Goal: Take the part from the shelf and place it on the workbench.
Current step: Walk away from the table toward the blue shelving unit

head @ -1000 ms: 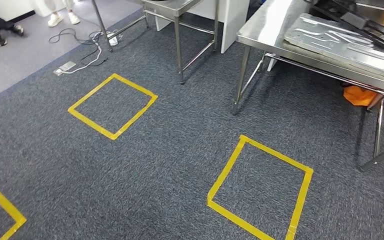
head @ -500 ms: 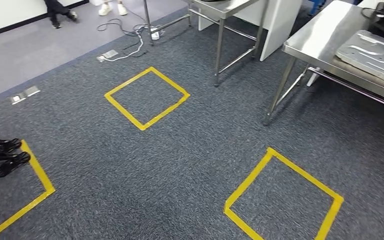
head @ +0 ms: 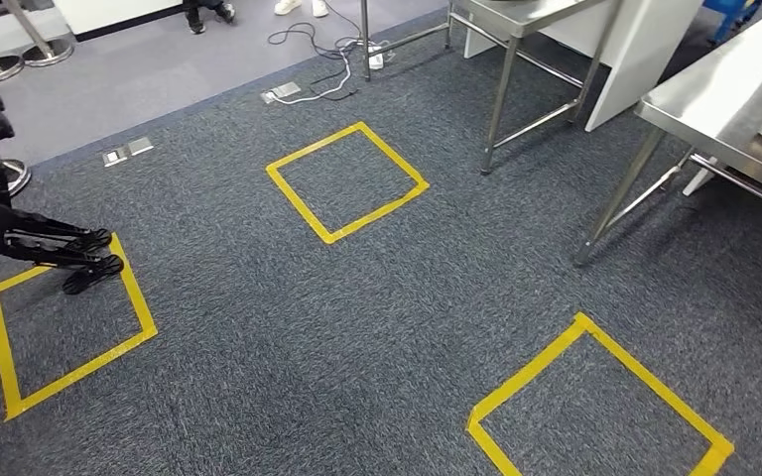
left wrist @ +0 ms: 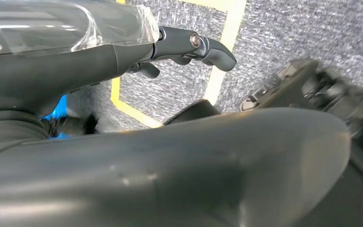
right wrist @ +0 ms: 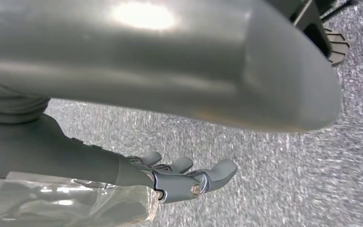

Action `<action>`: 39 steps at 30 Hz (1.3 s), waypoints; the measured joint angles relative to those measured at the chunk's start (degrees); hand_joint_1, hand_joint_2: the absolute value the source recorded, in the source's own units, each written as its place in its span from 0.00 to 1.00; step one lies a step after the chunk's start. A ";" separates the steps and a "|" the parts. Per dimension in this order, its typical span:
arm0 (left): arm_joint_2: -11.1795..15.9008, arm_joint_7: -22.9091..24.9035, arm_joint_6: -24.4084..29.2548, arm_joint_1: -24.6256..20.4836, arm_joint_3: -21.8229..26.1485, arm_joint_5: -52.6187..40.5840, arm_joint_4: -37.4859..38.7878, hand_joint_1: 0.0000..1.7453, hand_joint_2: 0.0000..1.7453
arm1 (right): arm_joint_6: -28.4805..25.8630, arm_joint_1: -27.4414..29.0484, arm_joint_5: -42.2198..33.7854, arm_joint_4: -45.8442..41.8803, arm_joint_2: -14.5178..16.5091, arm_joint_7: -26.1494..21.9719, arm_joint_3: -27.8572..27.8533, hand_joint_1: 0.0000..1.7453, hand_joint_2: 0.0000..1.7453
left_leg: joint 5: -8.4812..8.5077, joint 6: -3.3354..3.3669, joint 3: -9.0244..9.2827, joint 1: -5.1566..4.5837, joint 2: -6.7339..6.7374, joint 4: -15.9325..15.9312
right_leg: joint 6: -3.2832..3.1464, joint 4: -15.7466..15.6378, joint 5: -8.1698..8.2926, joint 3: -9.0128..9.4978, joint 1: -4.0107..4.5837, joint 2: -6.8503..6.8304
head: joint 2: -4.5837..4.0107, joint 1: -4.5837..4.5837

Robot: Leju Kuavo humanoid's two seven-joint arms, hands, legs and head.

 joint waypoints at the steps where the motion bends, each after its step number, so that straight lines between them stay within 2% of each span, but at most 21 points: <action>1: 0.00 0.01 0.00 -0.04 0.00 0.11 -0.01 0.00 0.00 | 0.00 -0.01 0.00 0.00 0.00 0.01 0.00 0.00 0.00 | 0.04 0.23 0.24 -0.21 0.21 -0.81 | 0.23 0.00 -0.14 0.11 0.11 -0.49 | -0.01 0.03; 3: -0.04 0.02 -0.01 0.09 -0.01 0.39 -0.01 0.00 0.00 | 0.02 -0.13 0.00 0.00 0.00 0.01 0.01 0.00 0.00 | 0.30 0.71 0.18 -0.12 -1.15 -1.01 | 0.74 0.04 -0.42 0.35 0.05 -1.15 | 0.00 0.07; 5: -0.11 0.03 -0.01 0.19 -0.02 0.69 0.02 0.00 0.00 | 0.03 -0.22 -0.01 0.00 0.00 0.01 0.02 0.00 0.00 | 0.76 1.36 0.35 0.26 -2.45 -1.39 | 1.31 2.39 -2.28 -0.37 -0.15 0.78 | -0.01 0.14; 8: -0.20 0.01 0.06 0.04 -0.02 1.05 0.05 0.00 0.00 | 0.01 0.09 -0.02 0.01 -0.01 0.05 0.02 0.00 0.00 | 1.08 1.87 0.36 0.47 -4.51 -1.48 | 1.74 13.53 -7.99 -5.32 -0.30 4.23 | 0.00 0.39; 10: -0.25 0.00 0.05 0.13 -0.02 1.34 0.05 0.00 0.00 | 0.01 0.30 -0.05 0.02 -0.02 0.08 0.03 0.00 0.00 | 1.07 1.88 0.41 0.52 -6.15 -1.43 | 1.84 17.43 -8.45 -7.41 -0.33 4.55 | 0.00 0.43; 12: -0.26 -0.04 0.16 0.23 -0.02 1.75 0.05 0.00 0.00 | 0.00 0.28 -0.09 0.02 -0.02 0.08 0.04 0.00 0.00 | 1.02 1.77 0.61 0.65 -7.80 -1.35 | 1.86 12.47 -4.69 -5.45 -0.49 5.11 | 0.00 0.44; 14: -0.26 -0.15 0.38 0.16 -0.01 2.07 0.05 0.00 0.00 | 0.00 0.24 -0.11 0.02 -0.02 0.08 0.03 0.00 0.00 | 0.85 1.36 0.55 0.65 -9.37 -1.02 | 1.79 4.45 -0.81 -2.09 -0.86 7.72 | 0.00 0.45; 16: -0.22 -0.22 0.50 0.09 -0.01 2.16 0.06 0.00 0.00 | 0.01 0.26 -0.14 0.02 -0.04 0.14 0.02 0.00 0.00 | 0.79 0.68 0.06 0.62 -10.69 -0.67 | 1.42 0.86 0.35 -0.76 -0.95 9.39 | 0.00 0.43; 18: -0.03 -0.24 0.53 0.25 -0.01 2.04 0.13 0.00 0.00 | 0.01 0.15 -0.16 0.02 -0.02 0.21 0.02 0.00 0.00 | 0.86 -0.01 -0.42 0.83 -11.51 -0.58 | 0.69 0.55 0.46 -0.77 -0.76 8.34 | 0.00 0.42; 20: 0.21 -0.25 0.53 0.41 -0.02 1.92 0.21 0.00 0.00 | 0.01 -0.05 -0.15 0.01 0.00 0.19 0.02 0.00 0.00 | -0.38 -0.65 -1.44 0.84 -9.27 1.32 | -0.09 0.33 0.62 -0.71 -0.80 7.06 | 0.00 0.27; 22: 0.34 -0.30 0.58 0.27 -0.02 1.93 0.23 0.00 0.00 | 0.00 -0.03 -0.16 0.01 -0.04 0.11 0.02 0.00 0.00 | -3.82 -1.26 -4.49 0.84 -6.00 7.80 | -0.60 0.24 0.55 -0.63 -0.80 5.57 | 0.00 0.02; 24: 0.51 -0.39 0.74 0.13 -0.02 2.02 0.23 0.00 0.00 | 0.00 0.13 -0.17 0.02 -0.10 0.05 0.02 0.00 0.00 | -6.87 -1.66 -8.28 1.04 -5.09 15.54 | -0.77 0.26 0.39 -0.60 -0.67 3.88 | 0.00 -0.08; 25: 0.66 -0.43 0.84 0.17 -0.02 2.13 0.23 0.00 0.00 | 0.00 0.16 -0.20 0.02 -0.15 0.03 0.02 0.00 0.00 | -7.05 -1.72 -9.08 1.10 -4.99 17.14 | -0.79 0.26 0.31 -0.56 -0.63 3.11 | 0.00 -0.09; 27: 1.15 -0.43 1.13 0.32 -0.02 2.47 0.23 0.00 0.00 | 0.00 0.08 -0.40 0.02 -0.26 -0.04 0.02 0.00 0.00 | -4.43 -1.58 -7.15 1.10 -4.51 13.38 | -0.71 0.26 0.11 -0.30 -0.58 1.77 | 0.00 -0.10; 30: 2.18 -0.36 1.65 0.15 0.05 3.35 0.24 0.00 0.00 | 0.00 -0.08 -0.91 0.02 -0.86 -0.16 0.01 0.00 0.00 | 0.17 -0.57 -0.96 0.45 -1.67 1.37 | -0.15 0.26 -0.39 0.38 -0.29 0.20 | 0.00 -0.10; 31: 2.53 -0.30 1.81 0.07 0.11 3.70 0.25 0.00 0.00 | 0.01 -0.14 -1.13 0.02 -1.18 -0.22 0.00 0.00 0.00 | 0.49 -0.23 -0.22 0.17 -1.12 -0.28 | 0.10 0.25 -0.53 0.55 -0.20 -0.25 | 0.00 -0.09; 33: 3.24 -0.22 2.15 0.16 0.25 4.48 0.29 0.00 0.00 | 0.01 -0.31 -1.75 0.02 -1.96 -0.43 -0.01 0.00 0.00 | 0.43 0.26 -0.28 0.01 -1.89 -0.70 | 0.60 0.07 -0.69 0.87 -0.11 -1.06 | 0.00 -0.08; 34: 3.57 -0.21 2.35 0.30 0.37 4.92 0.31 0.00 0.00 | 0.02 -0.41 -2.08 0.02 -2.45 -0.56 -0.04 0.00 0.00 | 0.57 0.51 -0.17 0.14 -2.43 -0.92 | 0.88 0.20 -0.93 0.99 -0.19 -0.83 | 0.00 -0.06; 36: 4.16 -0.39 2.74 0.37 0.66 5.92 0.35 0.00 0.00 | 0.01 -0.53 -2.62 0.03 -3.44 -0.88 -0.16 0.00 0.00 | 1.00 1.12 0.11 0.58 -3.54 -1.37 | 1.32 3.09 -3.08 -0.07 -0.30 1.44 | 0.00 0.05; 38: 4.64 -0.65 3.22 0.20 1.03 7.08 0.37 0.00 0.00 | 0.01 -0.32 -3.25 0.04 -4.35 -1.14 -0.33 0.00 0.00 | 1.20 1.46 0.15 0.76 -4.80 -1.43 | 1.49 10.63 -6.97 -3.56 -0.42 4.00 | -0.01 0.22; 39: 4.84 -0.74 3.48 0.16 1.26 7.69 0.38 0.00 0.00 | 0.01 -0.15 -3.64 0.04 -4.78 -1.25 -0.45 0.00 0.00 | 1.22 1.51 0.14 0.76 -5.56 -1.42 | 1.57 14.50 -8.37 -5.49 -0.43 4.41 | -0.01 0.30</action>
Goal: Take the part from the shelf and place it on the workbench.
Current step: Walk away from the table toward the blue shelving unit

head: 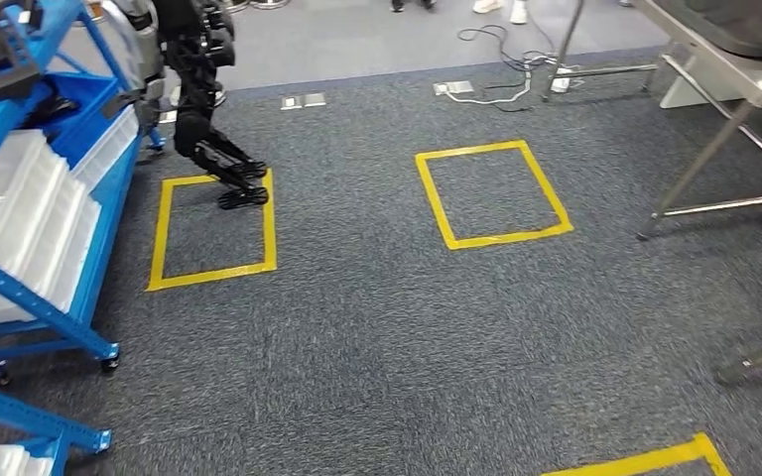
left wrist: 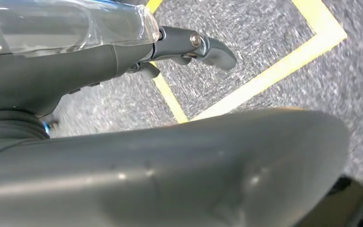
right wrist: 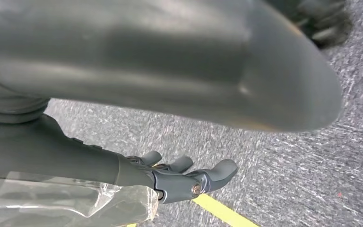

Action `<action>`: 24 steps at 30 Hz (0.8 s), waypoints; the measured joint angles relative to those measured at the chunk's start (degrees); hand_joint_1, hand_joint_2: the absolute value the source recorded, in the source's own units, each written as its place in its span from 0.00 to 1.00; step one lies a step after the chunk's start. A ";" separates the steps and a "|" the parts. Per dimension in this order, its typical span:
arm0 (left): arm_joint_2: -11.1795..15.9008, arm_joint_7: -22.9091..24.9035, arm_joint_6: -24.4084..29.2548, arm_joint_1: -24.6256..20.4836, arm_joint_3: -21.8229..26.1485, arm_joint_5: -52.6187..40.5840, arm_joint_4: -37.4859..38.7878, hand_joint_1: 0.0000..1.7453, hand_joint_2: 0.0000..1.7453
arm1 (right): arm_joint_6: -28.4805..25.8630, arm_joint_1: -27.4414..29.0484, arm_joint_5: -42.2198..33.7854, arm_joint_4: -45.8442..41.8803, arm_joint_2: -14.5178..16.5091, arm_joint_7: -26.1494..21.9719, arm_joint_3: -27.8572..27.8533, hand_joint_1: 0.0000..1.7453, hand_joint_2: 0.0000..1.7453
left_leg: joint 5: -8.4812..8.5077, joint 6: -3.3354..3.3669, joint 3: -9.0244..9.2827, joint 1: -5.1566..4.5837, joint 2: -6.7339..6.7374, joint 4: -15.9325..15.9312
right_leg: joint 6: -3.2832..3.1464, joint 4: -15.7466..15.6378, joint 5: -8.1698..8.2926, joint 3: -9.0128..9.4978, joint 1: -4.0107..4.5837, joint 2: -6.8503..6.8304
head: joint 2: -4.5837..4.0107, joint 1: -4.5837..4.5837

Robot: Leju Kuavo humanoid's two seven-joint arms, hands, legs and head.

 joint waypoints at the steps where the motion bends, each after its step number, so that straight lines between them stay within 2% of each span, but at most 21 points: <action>1: 0.16 -0.08 0.22 0.02 0.24 0.56 0.01 0.00 0.00 | 0.00 0.15 -0.30 0.00 -0.42 -0.13 -0.13 0.00 0.00 | -0.01 -0.01 0.02 0.01 -0.80 0.03 | 0.06 2.43 -0.39 -1.36 -0.02 0.13 | 0.00 0.01; 2: 0.31 -0.16 0.38 0.07 0.51 1.06 0.01 0.00 0.00 | 0.00 0.22 -0.53 0.00 -0.79 -0.32 -0.25 0.00 0.00 | -0.02 -0.03 0.07 0.06 -1.62 0.07 | 0.11 2.48 0.50 -1.70 -0.06 0.16 | 0.00 0.02; 3: 0.44 -0.23 0.50 0.13 0.79 1.46 0.01 0.00 0.00 | -0.01 0.24 -0.66 0.00 -1.16 -0.49 -0.35 0.00 0.00 | -0.07 -0.10 0.16 0.14 -2.48 0.14 | 0.14 0.12 2.46 -0.90 -0.16 0.36 | 0.01 0.03; 4: 0.54 -0.32 0.58 0.17 1.02 1.78 0.01 0.00 0.00 | -0.01 0.22 -0.69 0.00 -1.48 -0.66 -0.41 0.00 0.00 | -0.15 -0.24 0.20 0.22 -3.30 0.26 | 0.21 -3.92 4.93 0.72 -0.37 1.18 | 0.01 0.04; 5: 0.66 -0.42 0.66 0.15 1.26 2.04 0.01 0.00 0.00 | -0.01 0.20 -0.68 0.00 -1.72 -0.79 -0.45 0.00 0.00 | -0.29 -0.48 0.14 0.22 -4.09 0.51 | 0.32 -8.08 6.87 2.43 -0.66 2.81 | 0.01 0.07; 6: 0.78 -0.52 0.70 0.12 1.47 2.25 0.01 0.00 0.00 | -0.01 0.19 -0.61 0.00 -1.90 -0.85 -0.47 0.00 0.00 | -0.42 -0.78 -0.05 0.20 -4.82 0.79 | 0.32 -11.19 8.15 3.69 -0.88 4.10 | 0.01 0.09; 7: 0.92 -0.61 0.75 0.12 1.68 2.38 0.01 0.00 0.00 | -0.01 0.20 -0.45 0.00 -1.99 -0.89 -0.48 0.00 0.00 | -0.47 -1.11 -0.30 0.15 -5.45 0.97 | 0.24 -12.86 8.63 4.33 -0.99 5.09 | 0.01 0.09; 8: 1.06 -0.70 0.76 0.16 1.90 2.46 0.01 0.00 0.00 | -0.01 0.20 -0.27 0.00 -2.03 -0.90 -0.47 0.00 0.00 | -0.43 -1.43 -0.60 0.17 -6.08 1.05 | 0.01 -13.28 8.54 4.44 -0.91 5.28 | 0.01 0.09; 9: 1.15 -0.77 0.76 0.29 2.10 2.51 0.01 0.00 0.00 | 0.00 0.16 -0.08 -0.01 -2.04 -0.91 -0.44 0.00 0.00 | -0.34 -1.72 -0.82 0.29 -6.67 1.02 | -0.40 -13.30 8.65 4.39 -0.80 4.45 | 0.01 0.08; 10: 1.24 -0.81 0.75 0.47 2.27 2.52 0.01 0.00 0.00 | 0.01 0.09 0.13 -0.02 -2.01 -0.93 -0.42 0.00 0.00 | -0.37 -1.98 -0.97 0.39 -6.46 1.14 | -0.78 -13.35 8.71 4.41 -0.75 3.77 | 0.01 0.05; 12: 1.30 -0.84 0.74 0.63 2.51 2.54 0.01 0.00 0.00 | 0.00 -0.05 0.43 -0.03 -1.99 -1.03 -0.39 0.00 0.00 | -1.92 -2.50 -2.16 0.36 -3.76 3.72 | -1.56 -13.49 8.80 4.50 -0.75 2.30 | 0.01 -0.14; 14: 1.33 -0.84 0.74 0.38 2.70 2.54 0.01 0.00 0.00 | -0.01 0.07 0.60 -0.03 -2.09 -1.09 -0.40 0.00 0.00 | -5.50 -2.98 -5.58 0.29 -0.52 10.93 | -2.03 -13.52 8.68 4.58 -0.54 0.62 | 0.00 -0.38; 15: 1.33 -0.84 0.74 0.28 2.79 2.54 0.01 0.00 0.00 | -0.01 0.16 0.64 -0.02 -2.14 -1.09 -0.40 0.00 0.00 | -7.15 -3.13 -7.62 0.35 0.10 15.05 | -2.14 -13.52 8.60 4.59 -0.40 -0.30 | 0.00 -0.43; 16: 1.33 -0.84 0.72 0.29 2.85 2.54 0.01 0.00 0.00 | 0.00 0.22 0.68 -0.02 -2.18 -1.09 -0.40 0.00 0.00 | -8.00 -3.18 -9.06 0.39 0.36 17.93 | -2.18 -13.51 8.51 4.62 -0.32 -1.16 | 0.00 -0.44; 17: 1.33 -0.84 0.69 0.39 2.92 2.54 0.01 0.00 0.00 | 0.02 0.21 0.72 -0.02 -2.20 -1.09 -0.39 0.00 0.00 | -7.84 -3.14 -9.47 0.40 0.49 18.74 | -2.19 -13.51 8.43 4.67 -0.26 -1.91 | 0.00 -0.45; 18: 1.32 -0.86 0.67 0.51 2.98 2.54 0.01 0.00 0.00 | 0.02 0.16 0.75 -0.02 -2.20 -1.09 -0.39 0.00 0.00 | -6.68 -3.02 -8.68 0.39 0.69 17.16 | -2.16 -13.51 8.33 4.77 -0.24 -2.58 | 0.00 -0.45; 19: 1.33 -0.89 0.64 0.60 3.05 2.53 0.01 0.00 0.00 | 0.02 0.11 0.80 -0.03 -2.20 -1.10 -0.38 0.00 0.00 | -4.82 -2.79 -6.75 0.30 1.36 13.45 | -2.09 -13.51 8.21 4.96 -0.23 -3.24 | 0.01 -0.45; 21: 1.33 -0.96 0.64 0.50 3.15 2.52 0.01 0.00 0.00 | 0.02 0.03 0.92 -0.03 -2.20 -1.14 -0.38 0.00 0.00 | -1.74 -2.15 -2.54 -0.23 4.18 5.11 | -1.75 -13.49 7.86 5.41 -0.07 -4.45 | 0.01 -0.46; 22: 1.33 -0.99 0.63 0.36 3.17 2.52 0.01 0.00 0.00 | 0.02 0.01 0.98 -0.03 -2.22 -1.16 -0.38 0.00 0.00 | -1.02 -1.87 -1.34 -0.53 5.17 2.56 | -1.50 -13.50 7.67 5.60 0.04 -5.05 | 0.01 -0.44; 23: 1.32 -1.01 0.62 0.27 3.18 2.52 0.01 0.00 0.00 | 0.02 -0.02 1.02 -0.02 -2.25 -1.19 -0.38 0.00 0.00 | -0.93 -1.65 -1.01 -0.80 5.50 1.56 | -1.23 -13.52 7.50 5.75 0.13 -5.60 | 0.00 -0.43; 24: 1.31 -1.02 0.61 0.26 3.19 2.52 0.01 0.00 0.00 | 0.01 -0.09 1.04 -0.02 -2.28 -1.20 -0.38 0.00 0.00 | -0.91 -1.51 -1.15 -0.95 4.79 1.46 | -0.97 -13.60 7.39 5.90 0.21 -6.18 | 0.00 -0.40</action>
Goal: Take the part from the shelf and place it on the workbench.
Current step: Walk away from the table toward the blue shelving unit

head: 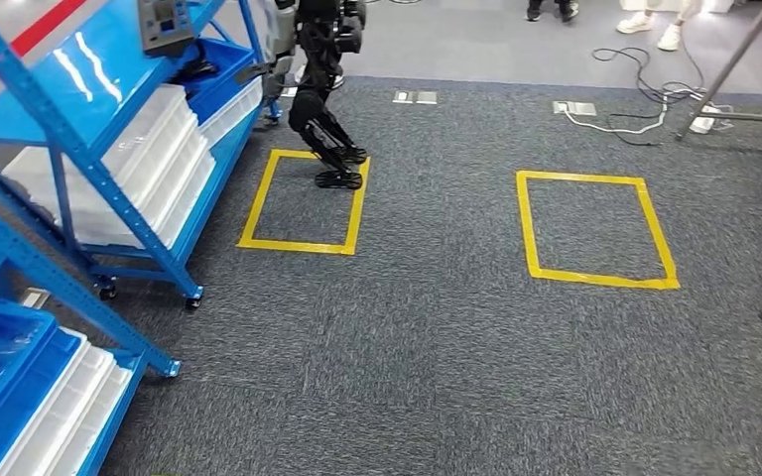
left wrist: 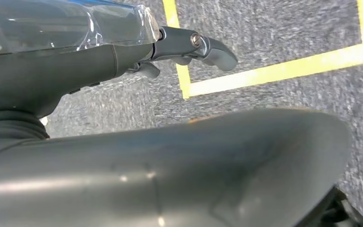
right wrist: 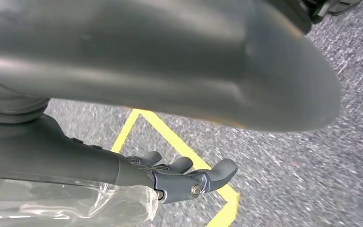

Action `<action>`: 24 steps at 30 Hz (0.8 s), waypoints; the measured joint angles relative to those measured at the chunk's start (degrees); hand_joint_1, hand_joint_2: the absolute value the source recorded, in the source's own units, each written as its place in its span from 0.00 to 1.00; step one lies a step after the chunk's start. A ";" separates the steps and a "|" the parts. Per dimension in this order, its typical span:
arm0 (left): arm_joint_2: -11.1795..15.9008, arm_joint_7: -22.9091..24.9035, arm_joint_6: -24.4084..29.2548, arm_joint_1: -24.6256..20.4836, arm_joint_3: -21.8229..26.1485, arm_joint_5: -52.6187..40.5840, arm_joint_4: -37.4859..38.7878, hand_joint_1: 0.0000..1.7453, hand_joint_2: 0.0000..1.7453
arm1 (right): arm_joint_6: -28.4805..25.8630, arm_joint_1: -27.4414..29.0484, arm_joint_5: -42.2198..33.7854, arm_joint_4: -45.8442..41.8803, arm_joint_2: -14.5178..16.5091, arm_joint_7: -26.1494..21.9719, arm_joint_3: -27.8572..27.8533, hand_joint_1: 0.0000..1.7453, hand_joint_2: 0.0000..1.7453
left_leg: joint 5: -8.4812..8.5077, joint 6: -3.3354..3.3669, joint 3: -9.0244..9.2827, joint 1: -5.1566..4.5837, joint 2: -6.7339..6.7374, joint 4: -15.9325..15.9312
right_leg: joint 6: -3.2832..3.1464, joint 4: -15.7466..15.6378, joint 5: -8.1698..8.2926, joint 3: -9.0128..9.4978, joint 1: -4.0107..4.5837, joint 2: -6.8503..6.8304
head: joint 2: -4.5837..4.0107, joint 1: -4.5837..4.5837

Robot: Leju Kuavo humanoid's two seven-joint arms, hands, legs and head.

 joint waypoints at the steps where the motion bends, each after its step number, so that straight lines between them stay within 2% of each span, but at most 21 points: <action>1: -0.01 -0.01 -0.02 0.09 0.01 0.00 0.01 0.00 0.00 | -0.01 -0.11 0.02 0.00 -0.04 -0.01 0.00 0.00 0.00 | 0.16 0.26 0.04 0.18 -0.67 -0.19 | 0.26 -0.04 -0.16 0.12 -0.04 -0.32 | 0.00 0.01; 2: -0.04 -0.01 -0.04 0.23 0.01 0.00 0.01 0.00 0.00 | -0.01 -0.22 0.03 -0.01 -0.08 -0.01 0.00 0.00 0.00 | 0.35 0.53 0.17 0.35 -1.32 -0.46 | 0.51 0.33 -0.59 0.15 -0.12 0.37 | 0.00 0.04; 3: -0.08 -0.01 -0.05 0.32 0.01 -0.01 0.02 0.00 0.00 | -0.01 -0.30 0.04 -0.01 -0.12 -0.02 0.00 0.00 0.00 | 0.59 0.85 0.33 0.57 -1.94 -0.71 | 0.71 1.67 -1.61 -0.30 -0.19 1.67 | 0.01 0.08; 5: -0.19 -0.02 -0.06 0.24 0.02 -0.01 0.02 0.00 0.00 | 0.00 -0.18 0.05 -0.02 -0.19 -0.05 0.01 0.00 0.00 | 0.81 1.30 0.51 0.79 -3.30 -0.96 | 0.93 8.06 -5.23 -3.04 -0.35 5.03 | 0.01 0.26; 6: -0.23 -0.01 -0.08 0.13 0.02 -0.01 0.01 0.00 0.00 | 0.01 -0.02 0.05 -0.01 -0.19 -0.06 0.02 0.00 0.00 | 0.83 1.41 0.51 0.81 -4.09 -0.94 | 0.95 12.15 -7.05 -5.02 -0.37 5.87 | 0.01 0.32; 7: -0.29 -0.01 -0.12 0.08 0.03 -0.01 0.01 0.00 0.00 | 0.01 0.14 0.05 -0.01 -0.20 -0.04 0.03 0.00 0.00 | 0.82 1.44 0.53 0.80 -4.96 -0.92 | 1.00 15.36 -8.03 -6.69 -0.38 6.22 | 0.01 0.38; 8: -0.35 -0.01 -0.16 0.11 0.03 0.00 0.01 0.00 0.00 | 0.01 0.26 0.06 0.00 -0.23 -0.01 0.05 0.00 0.00 | 0.80 1.43 0.58 0.83 -5.85 -0.89 | 1.04 16.67 -7.83 -7.56 -0.40 6.34 | 0.01 0.40; 9: -0.40 0.00 -0.21 0.19 0.03 0.00 0.00 0.00 0.00 | 0.01 0.31 0.07 0.00 -0.29 0.01 0.06 0.00 0.00 | 0.77 1.38 0.69 0.90 -6.73 -0.86 | 1.08 15.65 -6.44 -7.38 -0.45 6.42 | 0.00 0.41; 10: -0.44 0.01 -0.25 0.26 0.03 0.00 0.00 0.00 0.00 | 0.01 0.32 0.07 0.00 -0.35 0.03 0.07 0.00 0.00 | 0.71 1.26 0.82 1.00 -7.59 -0.80 | 1.13 12.58 -4.22 -6.23 -0.56 6.73 | 0.00 0.42; 11: -0.48 0.01 -0.27 0.30 0.03 0.00 0.00 0.00 0.00 | 0.01 0.31 0.08 0.00 -0.41 0.04 0.07 0.00 0.00 | 0.59 1.05 0.90 1.11 -8.42 -0.71 | 1.21 8.40 -1.89 -4.55 -0.80 7.80 | 0.00 0.42; 12: -0.51 0.02 -0.28 0.26 0.03 0.00 0.01 0.00 0.00 | 0.00 0.31 0.10 0.00 -0.45 0.04 0.06 0.00 0.00 | 0.42 0.74 0.86 1.11 -9.19 -0.44 | 1.25 4.61 -0.25 -3.01 -1.00 9.19 | 0.00 0.43; 13: -0.53 0.02 -0.30 0.21 0.03 0.00 0.01 0.00 0.00 | 0.00 0.30 0.11 0.00 -0.47 0.04 0.05 0.00 0.00 | 0.32 0.39 0.69 1.11 -9.91 -0.23 | 1.22 2.08 0.65 -1.98 -1.17 10.34 | 0.00 0.42; 14: -0.54 0.03 -0.30 0.20 0.04 0.00 0.01 0.00 0.00 | 0.00 0.31 0.13 0.00 -0.47 0.05 0.05 0.00 0.00 | 0.28 0.05 0.46 1.13 -10.57 -0.09 | 1.08 0.86 0.84 -1.51 -1.19 11.11 | 0.00 0.39; 16: -0.54 0.05 -0.33 0.38 0.04 0.00 0.01 0.00 0.00 | 0.01 0.22 0.13 -0.01 -0.42 0.06 0.05 0.00 0.00 | 0.42 -0.54 0.04 1.36 -11.68 -0.10 | 0.39 0.68 0.79 -1.44 -1.00 10.21 | 0.00 0.34; 17: -0.57 0.05 -0.36 0.53 0.04 0.00 0.01 0.00 0.00 | 0.01 0.13 0.13 -0.02 -0.39 0.06 0.06 0.00 0.00 | 0.24 -0.79 -0.18 1.40 -11.09 0.22 | 0.02 0.63 0.84 -1.39 -0.94 9.55 | 0.01 0.33; 18: -0.62 0.05 -0.41 0.57 0.03 0.00 0.01 0.00 0.00 | 0.00 0.06 0.13 -0.02 -0.38 0.05 0.06 0.00 0.00 | -0.44 -1.05 -0.79 1.38 -9.74 1.44 | -0.37 0.56 0.89 -1.34 -0.95 8.84 | 0.01 0.20; 20: -0.70 0.05 -0.46 0.36 0.03 -0.01 0.01 0.00 0.00 | -0.01 0.06 0.14 -0.02 -0.46 0.04 0.04 0.00 0.00 | -3.47 -1.53 -3.67 1.26 -6.02 7.48 | -0.92 0.50 0.83 -1.23 -0.82 7.37 | 0.00 -0.09; 21: -0.72 0.05 -0.48 0.21 0.03 -0.01 0.01 0.00 0.00 | -0.02 0.14 0.15 -0.02 -0.51 0.04 0.04 0.00 0.00 | -5.32 -1.72 -5.82 1.29 -4.94 11.77 | -1.13 0.51 0.73 -1.19 -0.68 6.55 | 0.00 -0.24; 22: -0.74 0.05 -0.49 0.16 0.03 -0.01 0.00 0.00 0.00 | -0.01 0.22 0.15 -0.02 -0.54 0.05 0.04 0.00 0.00 | -6.63 -1.83 -7.77 1.33 -4.47 15.56 | -1.24 0.51 0.64 -1.16 -0.54 5.73 | 0.00 -0.25; 23: -0.76 0.05 -0.52 0.22 0.03 -0.02 0.01 0.00 0.00 | 0.01 0.26 0.15 -0.02 -0.55 0.06 0.04 0.00 0.00 | -7.06 -1.83 -8.94 1.35 -4.28 17.73 | -1.30 0.51 0.54 -1.10 -0.43 4.96 | 0.00 -0.26; 24: -0.79 0.05 -0.54 0.33 0.03 -0.02 0.01 0.00 0.00 | 0.02 0.25 0.15 -0.02 -0.55 0.08 0.04 0.00 0.00 | -6.40 -1.71 -8.96 1.32 -4.17 17.59 | -1.33 0.52 0.44 -1.00 -0.34 4.26 | 0.00 -0.26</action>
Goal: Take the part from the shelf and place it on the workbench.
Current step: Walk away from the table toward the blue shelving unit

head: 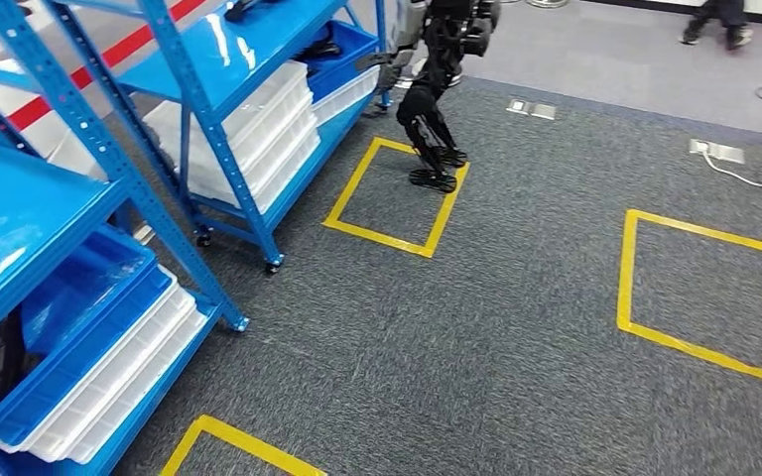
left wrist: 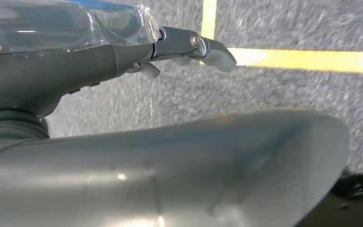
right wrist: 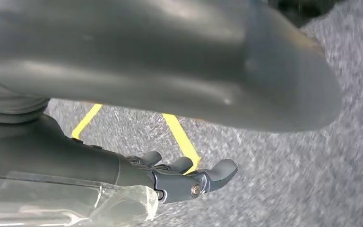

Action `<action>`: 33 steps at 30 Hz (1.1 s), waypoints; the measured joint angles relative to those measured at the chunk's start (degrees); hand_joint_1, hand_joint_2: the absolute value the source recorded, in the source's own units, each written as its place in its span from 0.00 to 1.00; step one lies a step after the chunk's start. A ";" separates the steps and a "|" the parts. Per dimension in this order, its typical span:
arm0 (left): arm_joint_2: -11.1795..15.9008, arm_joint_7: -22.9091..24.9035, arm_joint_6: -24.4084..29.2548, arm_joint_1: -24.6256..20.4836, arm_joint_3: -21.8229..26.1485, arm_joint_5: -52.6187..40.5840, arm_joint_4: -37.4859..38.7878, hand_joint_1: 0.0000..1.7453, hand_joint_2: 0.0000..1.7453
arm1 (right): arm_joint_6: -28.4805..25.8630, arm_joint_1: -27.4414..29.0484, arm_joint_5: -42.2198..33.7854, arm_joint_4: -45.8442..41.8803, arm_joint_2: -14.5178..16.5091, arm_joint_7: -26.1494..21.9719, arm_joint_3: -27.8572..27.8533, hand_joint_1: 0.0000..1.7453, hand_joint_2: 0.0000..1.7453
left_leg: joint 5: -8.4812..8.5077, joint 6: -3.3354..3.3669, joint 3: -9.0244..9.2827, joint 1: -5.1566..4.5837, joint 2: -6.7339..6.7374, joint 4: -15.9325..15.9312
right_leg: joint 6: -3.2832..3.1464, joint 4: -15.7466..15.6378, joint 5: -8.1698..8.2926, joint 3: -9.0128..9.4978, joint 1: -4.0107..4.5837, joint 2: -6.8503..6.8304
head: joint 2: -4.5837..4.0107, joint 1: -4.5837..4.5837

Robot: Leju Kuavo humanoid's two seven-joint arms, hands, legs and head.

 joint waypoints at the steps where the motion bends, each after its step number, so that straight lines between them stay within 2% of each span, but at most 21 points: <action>1: -0.02 0.00 -0.02 0.10 0.00 -0.01 0.00 0.00 0.00 | 0.01 -0.03 0.01 -0.01 0.01 0.01 0.00 0.00 0.00 | 1.59 0.26 1.22 -0.09 0.24 -2.56 | 0.00 0.00 -0.13 0.16 0.10 -0.67 | 0.00 0.00; 3: -0.02 0.00 -0.02 0.05 0.00 -0.01 -0.01 0.00 0.00 | 0.01 -0.10 0.04 -0.01 0.10 0.01 0.00 0.00 0.00 | 5.29 1.34 5.61 -0.76 2.42 -11.32 | 0.15 -0.01 -0.48 0.66 0.35 -1.90 | 0.00 -0.01; 5: -0.02 0.00 -0.02 -0.13 0.00 -0.01 -0.01 0.00 0.00 | -0.01 -0.15 0.07 -0.01 0.24 0.01 0.00 0.00 0.00 | 6.88 2.21 8.11 -1.58 4.22 -16.64 | 0.54 -0.04 -0.86 1.07 0.55 -3.06 | -0.01 0.00; 7: -0.02 0.03 -0.02 -0.09 0.00 -0.02 -0.01 0.00 0.00 | -0.03 -0.31 0.07 -0.01 0.30 0.03 0.00 0.00 0.00 | 6.96 2.50 8.17 -1.88 3.51 -17.37 | 0.98 -0.27 -1.05 1.41 0.58 -4.12 | -0.01 0.01; 8: -0.04 0.08 -0.02 0.02 0.00 -0.03 -0.01 0.00 0.00 | -0.02 -0.43 0.07 0.00 0.29 0.07 0.01 0.00 0.00 | 7.16 2.63 8.39 -1.66 2.93 -17.73 | 1.23 -0.27 -1.22 1.58 0.50 -4.04 | -0.01 0.00; 10: -0.10 0.18 -0.03 0.09 0.00 -0.07 0.00 0.00 0.00 | -0.02 -0.56 0.07 0.00 0.27 0.18 0.01 0.00 0.00 | 7.68 3.01 9.00 -1.14 1.75 -18.63 | 1.62 1.88 -2.86 0.94 0.46 -1.74 | -0.01 0.05; 12: -0.22 0.20 -0.03 -0.18 0.01 -0.10 0.00 0.00 0.00 | -0.01 -0.31 0.06 -0.01 0.27 0.27 0.01 0.00 0.00 | 7.94 3.28 9.25 -0.86 0.34 -18.97 | 1.84 8.78 -6.49 -2.27 0.36 1.27 | -0.01 0.18; 14: -0.32 0.20 -0.03 -0.32 0.01 -0.08 0.00 0.00 0.00 | 0.01 0.01 0.05 0.00 0.28 0.33 0.04 0.00 0.00 | 7.95 3.32 9.21 -0.78 -1.31 -18.91 | 2.06 15.24 -8.67 -5.67 0.23 2.05 | 0.00 0.26; 15: -0.37 0.20 -0.03 -0.25 0.01 -0.08 0.01 0.00 0.00 | 0.01 0.09 0.04 0.00 0.27 0.35 0.04 0.00 0.00 | 7.93 3.27 9.23 -0.68 -2.15 -18.84 | 2.20 15.63 -8.06 -6.12 0.14 2.08 | 0.00 0.26; 16: -0.41 0.20 -0.04 -0.14 0.01 -0.09 0.01 0.00 0.00 | 0.01 0.11 0.04 0.00 0.25 0.37 0.05 0.00 0.00 | 7.88 3.16 9.27 -0.53 -2.97 -18.71 | 2.39 13.79 -6.36 -5.49 -0.02 2.25 | 0.00 0.26; 17: -0.45 0.20 -0.04 -0.06 0.00 -0.13 0.01 0.00 0.00 | 0.01 0.11 0.04 0.00 0.23 0.38 0.05 0.00 0.00 | 7.76 2.95 9.30 -0.33 -3.80 -18.48 | 2.62 10.17 -4.02 -3.98 -0.29 2.80 | 0.00 0.26; 19: -0.50 0.21 -0.04 -0.08 0.00 -0.21 0.01 0.00 0.00 | 0.00 0.12 0.05 -0.01 0.26 0.38 0.04 0.00 0.00 | 7.36 2.22 8.99 -0.15 -5.38 -17.66 | 2.98 3.09 -0.95 -0.87 -0.93 5.55 | 0.00 0.28; 21: -0.52 0.20 -0.04 -0.04 0.00 -0.25 0.01 0.00 0.00 | -0.01 0.10 0.05 -0.01 0.33 0.38 0.03 0.00 0.00 | 7.25 1.47 8.43 -0.13 -6.64 -17.17 | 2.58 0.63 -0.56 0.18 -0.99 6.95 | -0.01 0.26; 23: -0.55 0.21 -0.09 0.22 -0.01 -0.25 0.01 0.00 0.00 | -0.01 -0.02 0.06 -0.01 0.43 0.36 0.04 0.00 0.00 | 7.44 0.96 8.07 0.12 -7.56 -17.21 | 1.66 0.54 -0.39 0.18 -0.74 5.62 | 0.00 0.21; 25: -0.62 0.21 -0.16 0.29 -0.02 -0.25 0.01 0.00 0.00 | -0.02 -0.12 0.07 -0.01 0.49 0.31 0.03 0.00 0.00 | 6.28 0.55 6.96 0.15 -5.38 -14.99 | 0.92 0.38 -0.27 0.31 -0.72 4.23 | 0.00 0.00; 27: -0.69 0.20 -0.15 0.04 -0.02 -0.24 0.00 0.00 0.00 | -0.03 -0.05 0.07 0.01 0.42 0.27 0.02 0.00 0.00 | 3.04 0.18 3.64 0.04 -1.65 -8.10 | 0.46 0.32 -0.37 0.42 -0.51 2.65 | 0.00 -0.27; 29: -0.75 0.20 -0.15 -0.05 -0.02 -0.23 -0.01 0.00 0.00 | -0.02 0.10 0.07 0.02 0.38 0.27 0.02 0.00 0.00 | 0.38 -0.01 -0.18 0.09 -0.34 -0.63 | 0.22 0.33 -0.55 0.48 -0.21 0.99 | -0.01 -0.35; 30: -0.81 0.20 -0.17 0.04 -0.02 -0.22 -0.01 0.00 0.00 | -0.02 0.12 0.07 0.02 0.37 0.26 0.02 0.00 0.00 | 0.32 0.06 -0.93 0.08 -0.16 0.71 | 0.16 0.33 -0.64 0.54 -0.09 0.23 | -0.01 -0.36; 31: -0.85 0.20 -0.18 0.13 -0.02 -0.22 -0.01 0.00 0.00 | -0.01 0.10 0.07 0.01 0.38 0.26 0.02 0.00 0.00 | 1.32 0.27 -0.47 0.00 0.03 -0.33 | 0.14 0.33 -0.74 0.63 0.01 -0.49 | 0.00 -0.36; 32: -0.89 0.20 -0.19 0.19 -0.02 -0.22 -0.01 0.00 0.00 | -0.01 0.05 0.07 0.01 0.39 0.24 0.03 0.00 0.00 | 3.06 0.64 1.17 -0.18 0.51 -3.64 | 0.15 0.32 -0.86 0.78 0.09 -1.18 | -0.01 -0.37; 33: -0.90 0.20 -0.19 0.16 -0.02 -0.22 -0.01 0.00 0.00 | -0.01 0.01 0.07 0.00 0.43 0.22 0.03 0.00 0.00 | 4.94 1.22 3.50 -0.58 1.81 -8.14 | 0.19 0.30 -1.00 0.99 0.16 -1.84 | -0.01 -0.37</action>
